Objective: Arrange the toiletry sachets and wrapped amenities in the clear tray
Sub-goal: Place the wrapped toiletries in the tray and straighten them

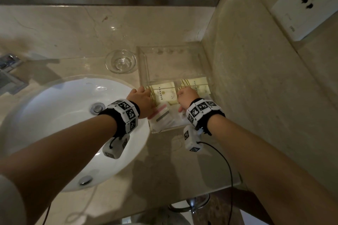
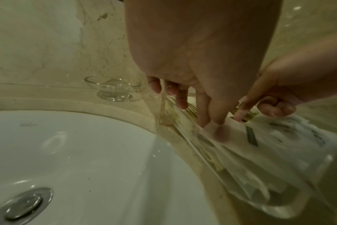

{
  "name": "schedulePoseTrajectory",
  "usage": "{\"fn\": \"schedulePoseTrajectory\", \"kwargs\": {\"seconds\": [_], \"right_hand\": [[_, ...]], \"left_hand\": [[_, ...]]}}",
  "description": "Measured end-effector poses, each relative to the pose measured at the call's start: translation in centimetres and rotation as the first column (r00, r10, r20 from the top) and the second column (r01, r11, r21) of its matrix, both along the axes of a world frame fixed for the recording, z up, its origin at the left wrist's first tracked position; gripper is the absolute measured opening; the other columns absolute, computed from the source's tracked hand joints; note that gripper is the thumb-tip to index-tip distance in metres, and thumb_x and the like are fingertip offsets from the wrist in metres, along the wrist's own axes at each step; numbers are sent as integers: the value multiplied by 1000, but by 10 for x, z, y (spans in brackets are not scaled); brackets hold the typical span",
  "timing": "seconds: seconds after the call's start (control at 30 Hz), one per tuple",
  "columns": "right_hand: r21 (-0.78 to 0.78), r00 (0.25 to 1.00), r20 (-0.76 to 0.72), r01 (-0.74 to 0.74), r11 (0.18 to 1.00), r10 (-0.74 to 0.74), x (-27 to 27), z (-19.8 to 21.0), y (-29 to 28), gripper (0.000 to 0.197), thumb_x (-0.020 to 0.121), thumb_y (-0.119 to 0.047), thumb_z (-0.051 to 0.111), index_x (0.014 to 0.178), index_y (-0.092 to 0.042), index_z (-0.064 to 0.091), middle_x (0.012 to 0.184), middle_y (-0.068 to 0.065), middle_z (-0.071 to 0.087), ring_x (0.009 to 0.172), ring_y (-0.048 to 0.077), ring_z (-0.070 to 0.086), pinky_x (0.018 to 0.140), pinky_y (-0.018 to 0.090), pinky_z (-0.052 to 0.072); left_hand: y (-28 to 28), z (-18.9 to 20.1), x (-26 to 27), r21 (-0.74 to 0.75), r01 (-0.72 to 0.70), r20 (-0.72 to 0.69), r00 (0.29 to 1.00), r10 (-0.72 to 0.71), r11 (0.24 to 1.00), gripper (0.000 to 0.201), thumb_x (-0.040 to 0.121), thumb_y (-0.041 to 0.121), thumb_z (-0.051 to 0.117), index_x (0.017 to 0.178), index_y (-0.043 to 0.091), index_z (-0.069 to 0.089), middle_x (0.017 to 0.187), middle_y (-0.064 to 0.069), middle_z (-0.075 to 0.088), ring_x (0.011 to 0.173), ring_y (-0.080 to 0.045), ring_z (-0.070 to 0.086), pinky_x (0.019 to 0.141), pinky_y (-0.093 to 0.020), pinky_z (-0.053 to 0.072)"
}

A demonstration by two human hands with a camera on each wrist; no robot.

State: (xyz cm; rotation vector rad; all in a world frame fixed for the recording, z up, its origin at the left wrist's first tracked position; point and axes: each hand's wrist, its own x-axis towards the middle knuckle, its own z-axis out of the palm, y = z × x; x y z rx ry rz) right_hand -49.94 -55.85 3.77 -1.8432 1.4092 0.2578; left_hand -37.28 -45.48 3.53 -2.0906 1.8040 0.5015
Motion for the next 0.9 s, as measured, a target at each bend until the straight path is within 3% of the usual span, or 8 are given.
{"fn": "schedulePoseTrajectory", "kwargs": {"seconds": [0.13,0.17,0.3,0.47,0.57,0.73,0.83,0.9], "right_hand": [[24,999,33,-4,1000,3,0,0,-1,31,92,-4,44,117,7,59,98,20,65,63,23,58,61,29,51],[27,999,43,8,1000,-9,-1,0,-1,32,92,-5,42,117,6,59,98,20,65,62,24,58,60,29,51],[33,989,84,118,993,-120,-1,0,1,31,94,1,40,121,-1,56,126,21,58,71,30,67,57,34,54],[15,994,37,105,994,-105,1,-2,1,26,92,3,44,112,7,60,109,21,65,88,35,71,80,44,57],[-62,994,23,107,992,-106,4,-6,0,19,92,-3,43,94,4,60,106,18,65,88,37,70,79,43,57],[-101,1000,3,-27,994,27,3,-4,4,26,94,-8,39,99,1,62,105,16,67,87,35,68,79,46,57],[-40,996,46,-78,996,80,-3,-8,6,25,96,-10,37,92,-6,60,100,9,66,66,28,68,65,35,57],[-30,992,53,-112,993,114,-4,-11,6,24,95,-12,37,86,-12,59,93,9,66,54,23,63,52,26,49]], "left_hand": [[0,-3,1,2,11,16,1000,-11,1000,48,93,53,29,121,30,61,134,-7,40,125,-27,34,102,-39,31],[0,-4,1,-12,18,29,999,-18,1000,47,93,52,30,122,31,60,134,-7,40,125,-27,35,102,-39,31],[1,-3,2,-59,9,36,999,-7,998,42,94,46,34,126,29,57,134,-6,41,124,-26,37,101,-38,34],[1,7,0,-13,-3,-67,998,2,1000,45,95,45,32,132,27,50,142,-7,39,131,-28,34,106,-41,31],[-1,9,-2,8,-27,-115,993,27,1000,44,95,45,33,131,25,52,143,-7,40,132,-28,35,106,-42,30],[-3,7,-5,46,-32,-114,993,37,998,43,97,41,30,126,26,57,135,-8,46,130,-27,37,104,-41,31],[-3,5,-6,62,-40,-110,993,46,997,42,97,41,30,129,27,53,137,-7,45,131,-27,36,105,-42,31],[-3,4,-6,67,-32,-92,995,38,997,43,97,41,30,130,27,52,137,-7,45,130,-27,36,104,-42,31]]}}
